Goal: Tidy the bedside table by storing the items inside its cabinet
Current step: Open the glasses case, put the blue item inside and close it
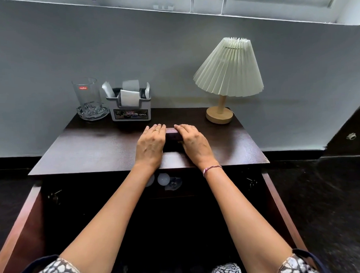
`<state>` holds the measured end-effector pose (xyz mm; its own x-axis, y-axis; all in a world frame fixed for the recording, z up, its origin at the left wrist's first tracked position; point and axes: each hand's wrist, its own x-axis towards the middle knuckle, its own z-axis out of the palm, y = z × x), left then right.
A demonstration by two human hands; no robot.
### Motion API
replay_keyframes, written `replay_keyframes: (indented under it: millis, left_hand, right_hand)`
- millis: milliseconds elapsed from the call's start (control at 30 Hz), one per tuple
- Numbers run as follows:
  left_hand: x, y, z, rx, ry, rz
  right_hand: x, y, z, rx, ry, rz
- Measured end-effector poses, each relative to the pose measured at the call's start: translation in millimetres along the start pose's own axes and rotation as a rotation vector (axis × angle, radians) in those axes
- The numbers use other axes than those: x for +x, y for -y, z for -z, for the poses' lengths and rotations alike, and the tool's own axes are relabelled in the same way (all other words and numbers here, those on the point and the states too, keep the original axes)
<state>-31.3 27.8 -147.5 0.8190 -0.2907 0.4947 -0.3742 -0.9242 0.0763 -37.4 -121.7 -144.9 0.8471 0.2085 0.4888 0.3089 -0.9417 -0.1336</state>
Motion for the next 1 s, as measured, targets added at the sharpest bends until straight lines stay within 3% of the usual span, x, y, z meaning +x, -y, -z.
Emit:
replay_keyframes:
  millis: [233, 600, 767, 1000]
  left_hand:
    - [-4.4, 1.7, 2.8, -0.1, 0.065, 0.048]
    - [-2.9, 2.7, -5.4, -0.221, 0.028, 0.064]
    - [-8.5, 8.3, -2.8, -0.473, 0.046, 0.312]
    - [-8.2, 20.6, 7.9, -0.666, 0.008, 0.413]
  right_hand:
    - [-6.4, 6.1, 0.9, 0.122, 0.074, -0.044]
    - [-17.7, 4.1, 2.8, 0.315, 0.062, -0.303]
    - [-20.9, 1.8, 5.6, 0.355, 0.041, -0.361]
    - [-19.1, 8.1, 10.7, 0.433, 0.004, -0.406]
